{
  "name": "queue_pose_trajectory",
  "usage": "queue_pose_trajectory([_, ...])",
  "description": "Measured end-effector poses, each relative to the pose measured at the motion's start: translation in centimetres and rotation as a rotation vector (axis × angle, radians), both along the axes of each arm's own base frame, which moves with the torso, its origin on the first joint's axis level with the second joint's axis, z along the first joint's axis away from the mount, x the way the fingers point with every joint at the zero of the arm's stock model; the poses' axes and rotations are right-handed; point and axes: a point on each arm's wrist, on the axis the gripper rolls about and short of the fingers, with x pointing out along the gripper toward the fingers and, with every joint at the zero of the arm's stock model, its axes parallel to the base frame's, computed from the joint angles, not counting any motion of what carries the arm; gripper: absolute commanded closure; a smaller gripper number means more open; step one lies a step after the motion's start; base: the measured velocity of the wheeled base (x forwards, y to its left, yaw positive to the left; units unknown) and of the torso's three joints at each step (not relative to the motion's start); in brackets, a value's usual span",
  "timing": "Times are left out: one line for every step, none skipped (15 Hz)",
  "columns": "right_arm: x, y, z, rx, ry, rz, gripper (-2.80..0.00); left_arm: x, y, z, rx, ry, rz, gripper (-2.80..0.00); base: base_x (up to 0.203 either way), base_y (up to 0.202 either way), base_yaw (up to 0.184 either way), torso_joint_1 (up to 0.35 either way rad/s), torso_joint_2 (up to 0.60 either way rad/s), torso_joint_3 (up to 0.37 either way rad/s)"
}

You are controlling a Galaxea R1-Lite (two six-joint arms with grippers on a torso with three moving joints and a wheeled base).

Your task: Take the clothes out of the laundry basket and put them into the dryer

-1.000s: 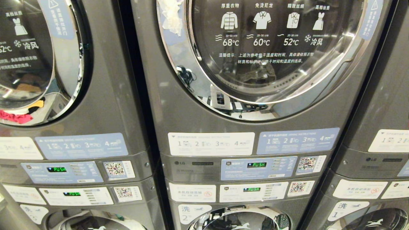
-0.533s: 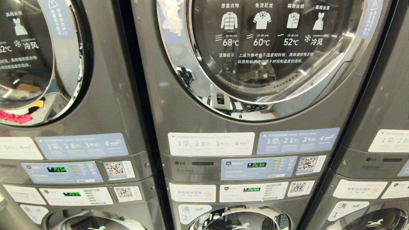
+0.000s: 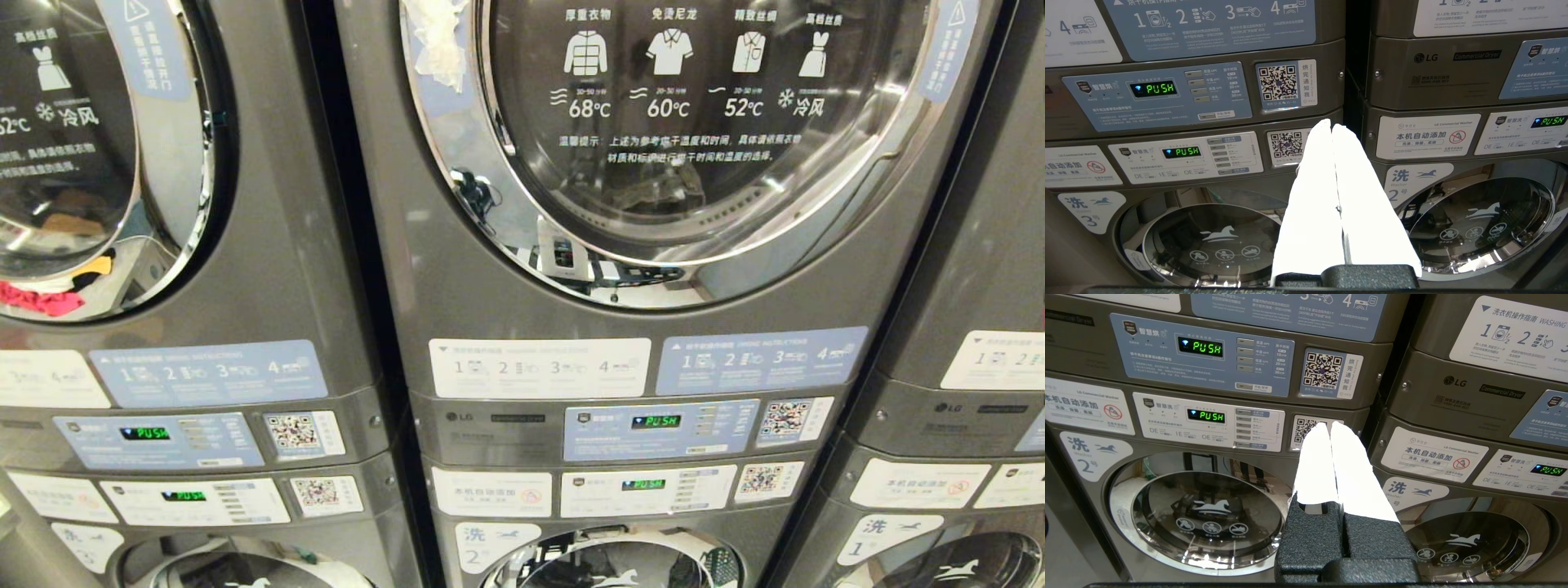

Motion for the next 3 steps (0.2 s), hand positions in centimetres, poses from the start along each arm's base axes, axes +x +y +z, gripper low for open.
queue_pose_trajectory([0.0,0.0,0.0,0.001,0.0,0.0,0.0,0.0,0.0,0.0,0.0,0.0,0.0,0.0,0.0,0.0,0.0,0.0,0.0,0.0])
queue_pose_trajectory([0.0,0.0,0.0,0.001,0.0,0.0,0.0,0.0,0.0,0.0,-0.001,0.0,0.0,0.0,0.0,0.0,0.0,0.0,0.0,0.0])
queue_pose_trajectory([0.0,0.0,0.0,0.0,0.0,0.0,0.0,0.0,0.0,0.0,-0.001,0.0,0.0,0.0,0.0,0.0,0.0,0.0,0.0,0.0])
